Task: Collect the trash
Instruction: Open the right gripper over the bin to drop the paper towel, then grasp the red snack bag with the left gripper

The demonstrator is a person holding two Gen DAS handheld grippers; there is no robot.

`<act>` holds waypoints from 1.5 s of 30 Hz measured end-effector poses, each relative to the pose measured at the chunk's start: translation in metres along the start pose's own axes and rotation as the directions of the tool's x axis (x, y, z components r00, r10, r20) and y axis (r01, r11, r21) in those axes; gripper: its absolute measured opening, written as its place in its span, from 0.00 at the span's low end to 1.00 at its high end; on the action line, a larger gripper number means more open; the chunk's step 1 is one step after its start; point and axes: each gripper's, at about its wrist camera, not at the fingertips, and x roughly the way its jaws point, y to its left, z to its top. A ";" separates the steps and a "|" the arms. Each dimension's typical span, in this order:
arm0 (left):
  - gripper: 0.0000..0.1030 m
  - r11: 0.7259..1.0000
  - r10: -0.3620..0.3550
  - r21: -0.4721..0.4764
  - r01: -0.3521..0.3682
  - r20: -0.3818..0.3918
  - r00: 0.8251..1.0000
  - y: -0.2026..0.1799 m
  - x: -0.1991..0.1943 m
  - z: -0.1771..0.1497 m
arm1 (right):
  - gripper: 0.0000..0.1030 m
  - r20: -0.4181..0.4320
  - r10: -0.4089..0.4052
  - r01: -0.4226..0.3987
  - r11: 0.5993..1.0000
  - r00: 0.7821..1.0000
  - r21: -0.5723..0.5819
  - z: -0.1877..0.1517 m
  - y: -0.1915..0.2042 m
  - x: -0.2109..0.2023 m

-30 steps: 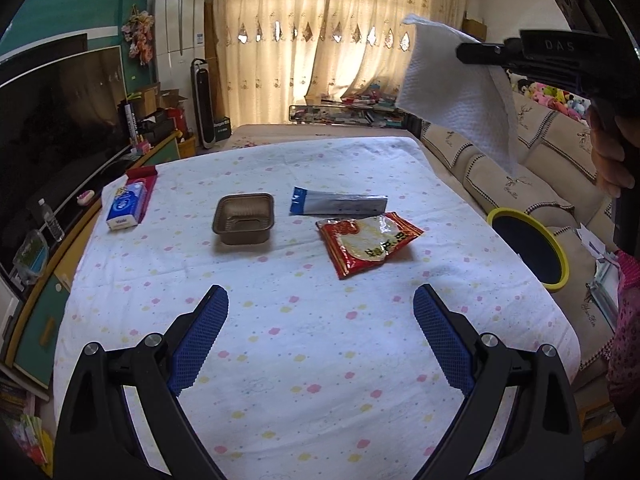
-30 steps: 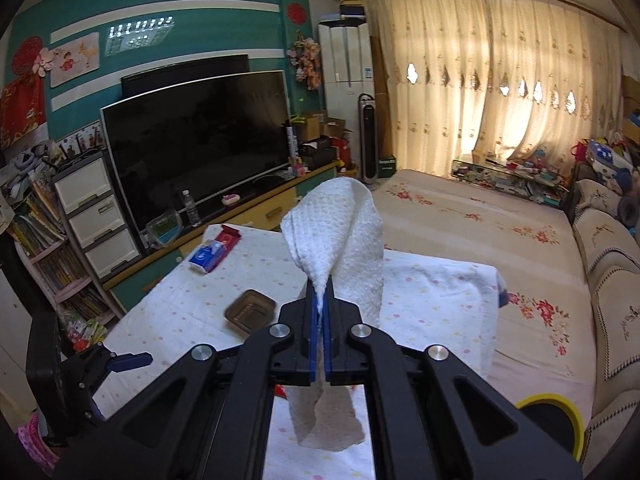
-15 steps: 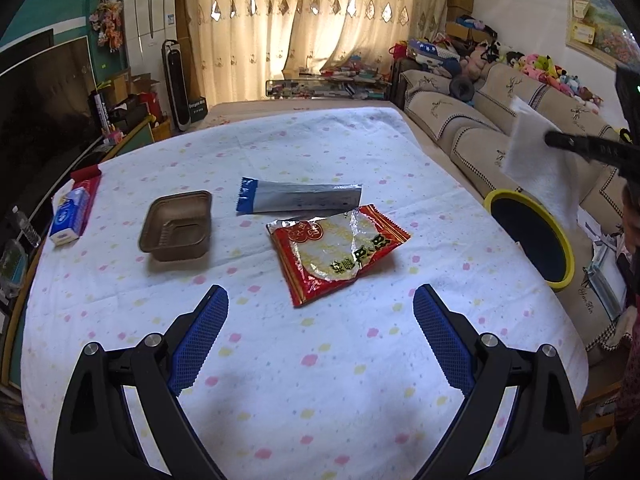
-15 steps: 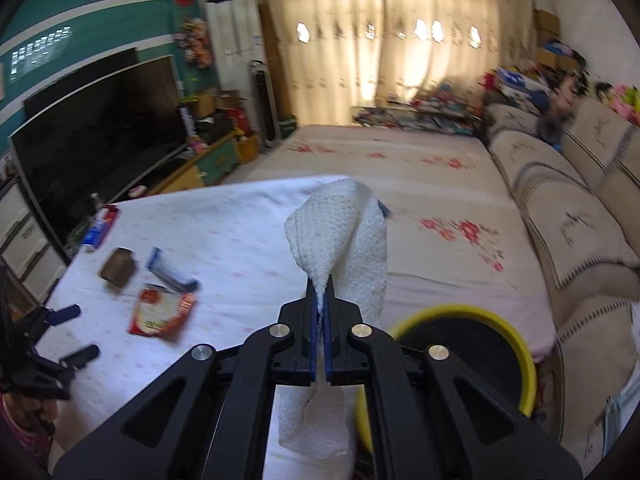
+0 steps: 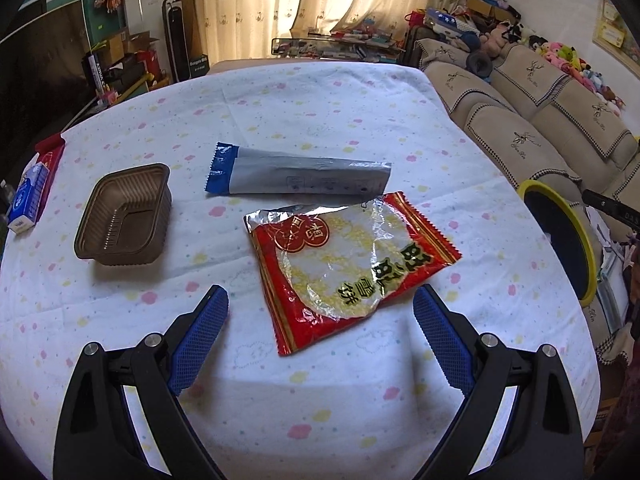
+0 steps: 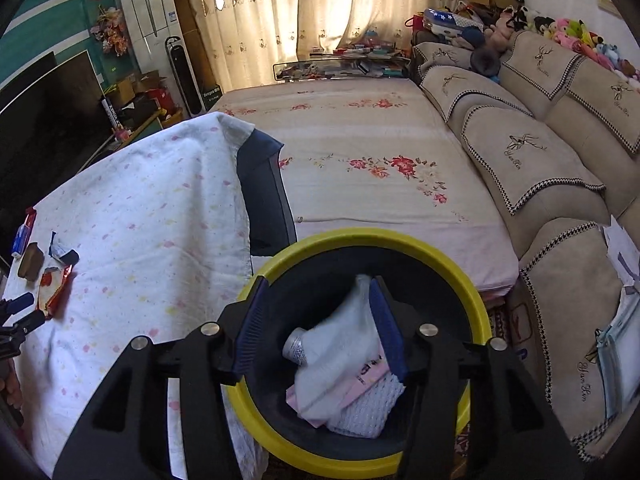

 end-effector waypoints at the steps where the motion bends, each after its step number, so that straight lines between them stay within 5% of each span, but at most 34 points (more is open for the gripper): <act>1: 0.90 1.000 0.001 0.003 -0.001 -0.002 1.000 0.000 0.002 0.002 | 0.49 0.002 -0.002 0.002 1.000 1.000 -0.005 0.000 0.000 0.000; 30: 0.87 0.998 -0.009 0.066 0.012 -0.048 0.999 -0.011 0.034 0.031 | 0.49 -0.044 0.028 -0.030 0.999 0.999 -0.028 -0.010 0.004 0.016; 33: 0.70 0.995 0.029 0.095 -0.026 -0.027 0.999 -0.014 0.033 0.030 | 0.49 -0.044 0.029 -0.030 0.999 0.999 -0.027 -0.010 0.003 0.017; 37: 0.35 0.996 0.033 0.087 -0.031 -0.018 0.999 -0.010 0.028 0.029 | 0.49 -0.044 0.031 -0.032 0.999 0.999 -0.026 -0.011 0.004 0.017; 40: 0.23 0.996 0.032 0.078 -0.030 -0.016 0.999 -0.006 0.024 0.028 | 0.49 -0.044 0.036 -0.037 0.999 0.998 -0.027 -0.013 0.005 0.018; 45: 0.18 0.996 0.029 0.084 -0.030 0.006 1.000 -0.007 0.007 0.019 | 0.49 -0.042 0.038 -0.039 0.999 0.998 -0.025 -0.016 0.004 0.016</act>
